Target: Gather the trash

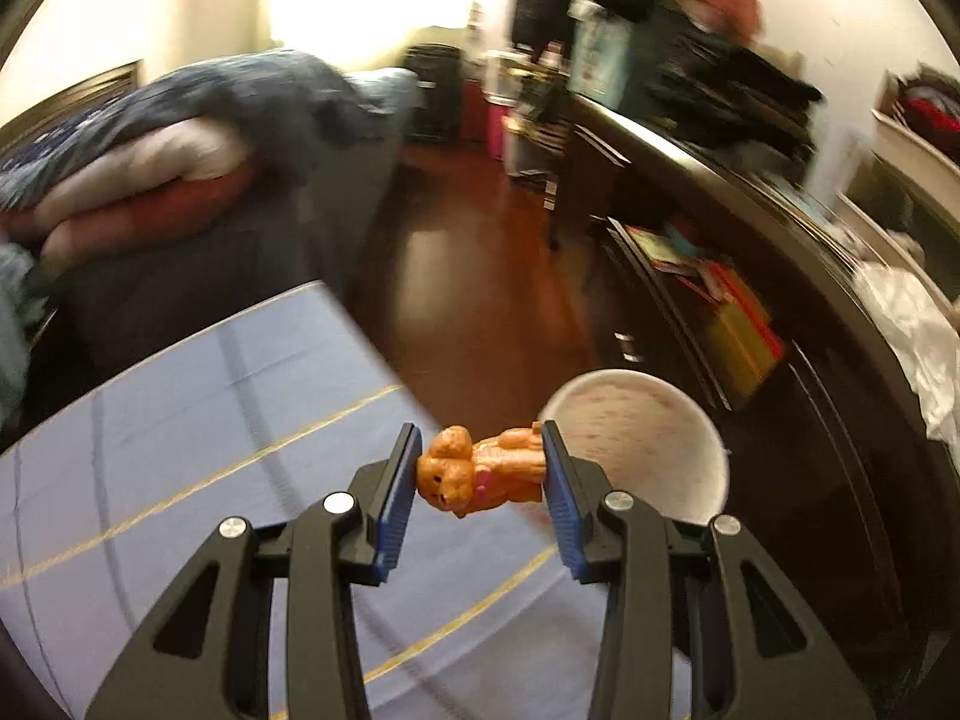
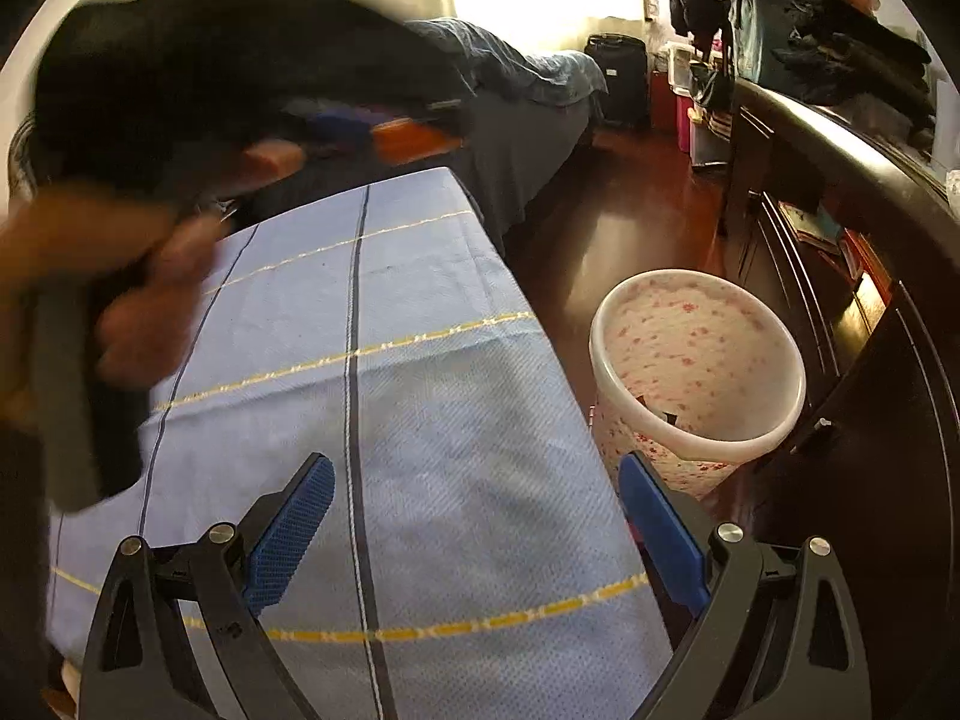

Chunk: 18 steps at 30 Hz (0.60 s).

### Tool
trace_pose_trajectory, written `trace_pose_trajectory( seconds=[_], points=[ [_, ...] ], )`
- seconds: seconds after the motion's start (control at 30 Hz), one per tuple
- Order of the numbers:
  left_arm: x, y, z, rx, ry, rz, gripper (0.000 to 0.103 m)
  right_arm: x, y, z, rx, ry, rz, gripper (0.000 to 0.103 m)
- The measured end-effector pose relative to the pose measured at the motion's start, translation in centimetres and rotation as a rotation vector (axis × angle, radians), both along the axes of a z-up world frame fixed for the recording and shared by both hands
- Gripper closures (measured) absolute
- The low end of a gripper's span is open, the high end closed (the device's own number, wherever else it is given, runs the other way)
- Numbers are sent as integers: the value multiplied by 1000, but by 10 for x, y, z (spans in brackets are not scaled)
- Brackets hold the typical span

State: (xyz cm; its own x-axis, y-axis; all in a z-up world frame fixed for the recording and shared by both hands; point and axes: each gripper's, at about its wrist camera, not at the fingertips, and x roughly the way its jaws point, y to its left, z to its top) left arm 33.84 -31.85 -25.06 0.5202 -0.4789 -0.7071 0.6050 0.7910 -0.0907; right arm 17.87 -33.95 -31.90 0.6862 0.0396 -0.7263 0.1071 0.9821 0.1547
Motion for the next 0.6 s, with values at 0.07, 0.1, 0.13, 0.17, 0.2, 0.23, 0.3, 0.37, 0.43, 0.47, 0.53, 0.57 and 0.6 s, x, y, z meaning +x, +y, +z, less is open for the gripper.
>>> trace_pose_trajectory(
  seconds=[0.07,0.1,0.13,0.17,0.2,0.23,0.3,0.37,0.43,0.47,0.53,0.57,0.6],
  points=[
    [-1,-26,-1,20,-14,-63,62,-1,2,-1,3,-2,20,8],
    [-4,-34,-2,29,-18,-82,62,-1,3,-2,4,-4,29,8],
    [-5,-48,-3,42,-25,-120,62,-2,3,-2,3,-6,34,8],
    [-6,-62,-5,52,-29,-162,62,-4,3,-2,-2,-9,39,8],
    [-7,-72,-6,62,-31,-187,62,-5,2,-2,-6,-10,42,8],
    [-9,-86,-9,78,-32,-225,62,-7,1,-1,-9,-12,43,8],
    [-14,-106,-13,96,-46,-276,61,-11,-2,1,-20,-17,40,8],
    [-18,-125,-17,116,-61,-316,61,-14,-5,2,-29,-21,32,8],
    [-18,-138,-19,124,-62,-333,61,-16,-8,3,-34,-21,25,8],
    [-15,-144,-20,124,-51,-341,55,-17,-9,4,-35,-18,22,8],
    [-12,-149,-19,111,-37,-337,42,-18,-10,4,-37,-15,21,8],
    [-10,-150,-18,101,-36,-336,33,-19,-10,4,-38,-13,23,8],
    [-9,-150,-16,92,-37,-333,25,-19,-8,5,-39,-13,25,8]
  ],
)
